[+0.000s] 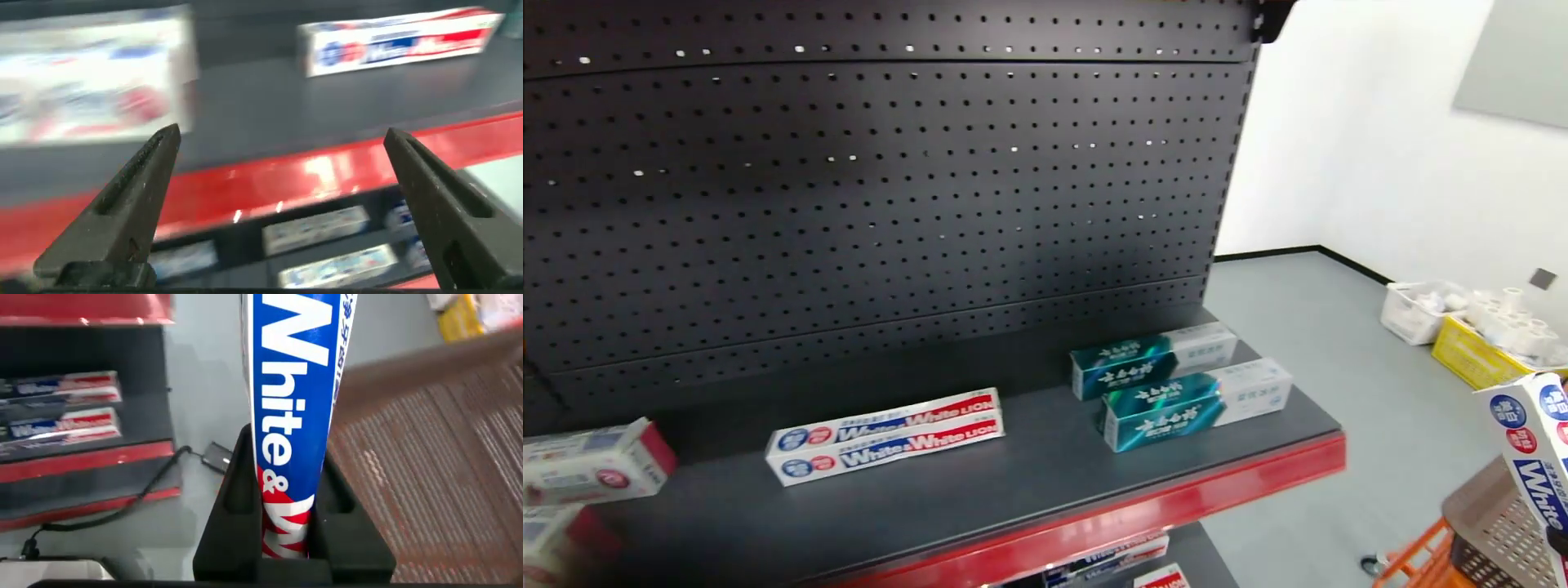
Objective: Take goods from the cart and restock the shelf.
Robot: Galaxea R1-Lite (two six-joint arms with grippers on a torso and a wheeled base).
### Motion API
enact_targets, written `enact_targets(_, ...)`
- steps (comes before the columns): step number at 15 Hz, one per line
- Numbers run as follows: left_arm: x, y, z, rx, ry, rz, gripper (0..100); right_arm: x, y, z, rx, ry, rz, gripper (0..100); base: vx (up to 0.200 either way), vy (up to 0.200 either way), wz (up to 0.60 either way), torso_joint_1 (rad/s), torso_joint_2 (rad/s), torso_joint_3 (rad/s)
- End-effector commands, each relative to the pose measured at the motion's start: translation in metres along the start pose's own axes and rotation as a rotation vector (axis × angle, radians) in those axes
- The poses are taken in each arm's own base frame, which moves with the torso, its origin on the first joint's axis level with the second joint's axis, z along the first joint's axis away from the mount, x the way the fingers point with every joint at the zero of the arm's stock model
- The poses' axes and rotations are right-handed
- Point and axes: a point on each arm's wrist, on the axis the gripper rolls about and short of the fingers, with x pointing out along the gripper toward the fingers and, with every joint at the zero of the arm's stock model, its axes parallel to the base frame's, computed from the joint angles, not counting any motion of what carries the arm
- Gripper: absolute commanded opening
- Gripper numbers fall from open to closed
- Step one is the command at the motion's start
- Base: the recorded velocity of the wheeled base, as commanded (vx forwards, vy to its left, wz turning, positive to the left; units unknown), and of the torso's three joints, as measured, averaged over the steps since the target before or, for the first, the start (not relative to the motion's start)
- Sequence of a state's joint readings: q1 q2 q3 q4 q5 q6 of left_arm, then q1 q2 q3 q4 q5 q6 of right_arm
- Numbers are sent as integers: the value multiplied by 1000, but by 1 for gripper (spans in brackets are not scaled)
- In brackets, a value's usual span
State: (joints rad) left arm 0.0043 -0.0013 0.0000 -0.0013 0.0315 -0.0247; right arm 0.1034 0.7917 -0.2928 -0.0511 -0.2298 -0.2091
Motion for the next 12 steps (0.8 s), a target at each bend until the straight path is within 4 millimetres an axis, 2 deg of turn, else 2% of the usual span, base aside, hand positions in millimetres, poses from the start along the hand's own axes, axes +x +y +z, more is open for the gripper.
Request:
enact_targets(1,0,0,0,-1,1,1,100,1,0,-1,-2,6,0,0,0,0,600,-2,2,2)
enact_targets(4,0,0,0,-1,1,1,100,1,1,-1,-1,9,1,0,0,0,600,5,-1,-1)
enact_targets(12,0,0,0,-1,1,1,100,3,4,-8,-51,-23,-33,0,0,0,0,0,0,0)
